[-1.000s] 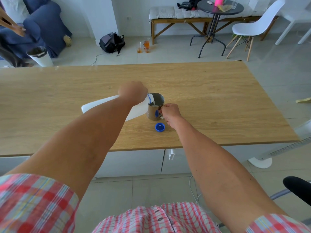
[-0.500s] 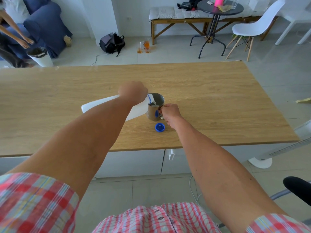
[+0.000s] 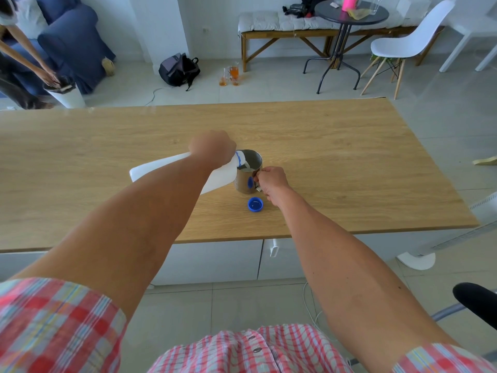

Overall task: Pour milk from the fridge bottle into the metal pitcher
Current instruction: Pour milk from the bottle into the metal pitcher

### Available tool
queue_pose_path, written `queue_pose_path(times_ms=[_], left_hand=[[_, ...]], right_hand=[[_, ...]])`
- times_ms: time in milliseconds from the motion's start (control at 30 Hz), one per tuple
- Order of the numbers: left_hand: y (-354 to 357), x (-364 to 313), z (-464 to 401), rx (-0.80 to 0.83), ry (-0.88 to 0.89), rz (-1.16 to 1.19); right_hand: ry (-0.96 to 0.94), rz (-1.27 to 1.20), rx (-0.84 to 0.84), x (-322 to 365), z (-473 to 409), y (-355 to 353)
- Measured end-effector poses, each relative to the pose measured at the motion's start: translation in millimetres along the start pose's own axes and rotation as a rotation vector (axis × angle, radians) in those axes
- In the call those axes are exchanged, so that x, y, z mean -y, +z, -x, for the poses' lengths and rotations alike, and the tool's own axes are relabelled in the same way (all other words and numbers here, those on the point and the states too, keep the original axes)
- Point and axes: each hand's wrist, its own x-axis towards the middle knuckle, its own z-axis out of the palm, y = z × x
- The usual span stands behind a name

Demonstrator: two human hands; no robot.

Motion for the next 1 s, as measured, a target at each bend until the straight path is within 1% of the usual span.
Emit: queue_pose_path(times_ms=[1000], left_hand=[[-3.2,-2.5,-0.3,0.017,0.0,-0.005]], right_hand=[[0.013,0.011,-0.002,-0.4,-2.0,1.1]])
